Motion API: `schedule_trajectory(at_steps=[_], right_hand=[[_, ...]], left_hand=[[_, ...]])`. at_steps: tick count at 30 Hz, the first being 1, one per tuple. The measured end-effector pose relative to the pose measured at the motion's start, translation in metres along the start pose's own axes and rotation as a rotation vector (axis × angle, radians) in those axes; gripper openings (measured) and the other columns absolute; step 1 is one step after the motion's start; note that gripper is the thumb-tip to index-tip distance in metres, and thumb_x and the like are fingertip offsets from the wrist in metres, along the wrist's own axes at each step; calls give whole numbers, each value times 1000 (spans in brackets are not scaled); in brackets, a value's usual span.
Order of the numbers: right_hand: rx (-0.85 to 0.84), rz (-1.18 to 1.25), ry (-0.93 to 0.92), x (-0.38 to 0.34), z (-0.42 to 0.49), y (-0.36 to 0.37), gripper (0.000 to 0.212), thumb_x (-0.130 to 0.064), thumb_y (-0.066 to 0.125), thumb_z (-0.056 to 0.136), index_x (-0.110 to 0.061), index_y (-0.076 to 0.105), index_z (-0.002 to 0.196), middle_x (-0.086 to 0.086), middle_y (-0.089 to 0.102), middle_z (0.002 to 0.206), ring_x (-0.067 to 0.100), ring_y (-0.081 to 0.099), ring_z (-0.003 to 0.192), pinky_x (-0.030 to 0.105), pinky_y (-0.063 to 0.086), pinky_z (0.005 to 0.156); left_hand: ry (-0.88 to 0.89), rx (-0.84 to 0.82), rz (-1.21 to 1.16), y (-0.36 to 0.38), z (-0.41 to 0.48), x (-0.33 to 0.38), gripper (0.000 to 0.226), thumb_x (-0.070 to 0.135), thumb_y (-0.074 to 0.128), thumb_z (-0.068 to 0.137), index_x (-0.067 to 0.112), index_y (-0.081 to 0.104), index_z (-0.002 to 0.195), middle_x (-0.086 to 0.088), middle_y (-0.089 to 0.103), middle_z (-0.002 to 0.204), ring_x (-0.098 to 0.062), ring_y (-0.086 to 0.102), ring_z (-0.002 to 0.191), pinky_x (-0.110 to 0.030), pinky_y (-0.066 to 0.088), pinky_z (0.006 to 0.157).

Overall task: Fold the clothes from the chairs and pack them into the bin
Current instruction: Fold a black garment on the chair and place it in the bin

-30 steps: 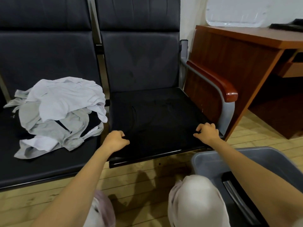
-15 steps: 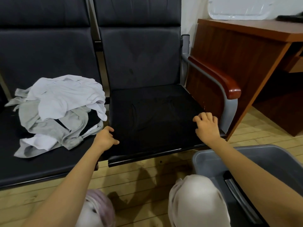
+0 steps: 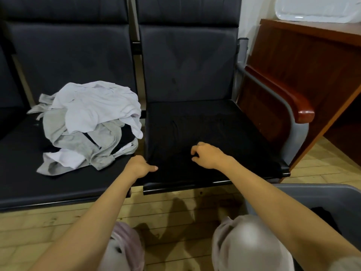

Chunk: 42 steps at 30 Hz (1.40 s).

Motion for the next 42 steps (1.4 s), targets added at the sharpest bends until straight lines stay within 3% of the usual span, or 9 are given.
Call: schedule_trajectory(at_steps=[6, 10, 13, 17, 21, 25, 30, 36, 42], right_hand=[[59, 150, -100, -66, 87, -12, 31, -20, 49, 98, -14, 53, 128, 10, 48, 127, 28, 48, 118, 37, 43, 97], [31, 192, -84, -90, 149, -6, 44, -28, 46, 100, -20, 40, 142, 15, 38, 141, 34, 36, 131, 43, 37, 106], [-76, 161, 2, -94, 184, 13, 51, -42, 36, 101, -30, 26, 150, 14, 17, 156, 36, 15, 143, 53, 20, 114], [-131, 109, 89, -93, 210, 34, 57, -46, 27, 102, -27, 13, 154, 10, -6, 161, 32, -10, 147, 59, -4, 114], [-73, 117, 103, -91, 217, 27, 61, -39, 27, 104, -10, 6, 154, 7, -2, 162, 24, -3, 149, 51, 1, 118], [32, 449, 26, -90, 207, -1, 55, -31, 33, 104, -10, 18, 153, 6, 11, 161, 24, 12, 147, 35, 12, 118], [259, 745, 84, -32, 181, -51, 50, -30, 44, 101, -14, 36, 148, 7, 31, 154, 24, 30, 141, 30, 24, 113], [118, 620, 221, 58, 158, -35, 54, -36, 41, 101, -18, 28, 151, 6, 22, 158, 24, 21, 145, 36, 21, 118], [220, 464, 238, 117, 132, -47, 47, -24, 47, 101, -12, 38, 146, 8, 33, 153, 25, 29, 142, 32, 24, 113]], left_hand=[[1, 31, -68, -11, 2, -3, 24, 22, 73, 80, 12, 52, 86, -4, 57, 90, -20, 56, 84, -29, 45, 66], [-108, -76, -236, -2, 8, -19, 60, 18, 80, 74, 4, 43, 119, -16, 58, 114, -26, 62, 96, -26, 46, 53], [-104, -103, -217, 0, 13, -21, 42, 17, 79, 78, 6, 49, 105, -12, 60, 91, -19, 58, 72, -27, 46, 57], [-46, -110, -177, 2, 15, -18, 27, 22, 72, 83, 5, 61, 100, -1, 53, 81, -24, 59, 85, -27, 41, 68], [-25, -48, -306, -14, 8, -11, 17, 19, 63, 84, 21, 48, 76, -3, 57, 83, -20, 58, 77, -30, 45, 69], [-3, 56, -449, -30, 3, -4, 11, 18, 62, 79, 10, 58, 86, -4, 61, 80, -21, 63, 81, -39, 54, 81], [255, 106, -424, -25, -8, 50, 18, 14, 67, 78, 21, 51, 77, 4, 49, 67, -8, 44, 62, -19, 37, 61], [417, -101, -289, 48, -19, 111, 17, 23, 73, 82, 25, 56, 86, 11, 53, 76, 0, 47, 66, -9, 38, 59], [427, -183, -161, 93, -26, 146, 27, 46, 63, 88, 22, 62, 100, 5, 63, 90, -11, 61, 83, -28, 52, 75]])
Point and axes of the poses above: each hand's wrist, its own z-axis towards the middle knuckle, its own y-axis out of the palm, x = y × z, the point moved 10 cm from there along z, towards the middle knuckle
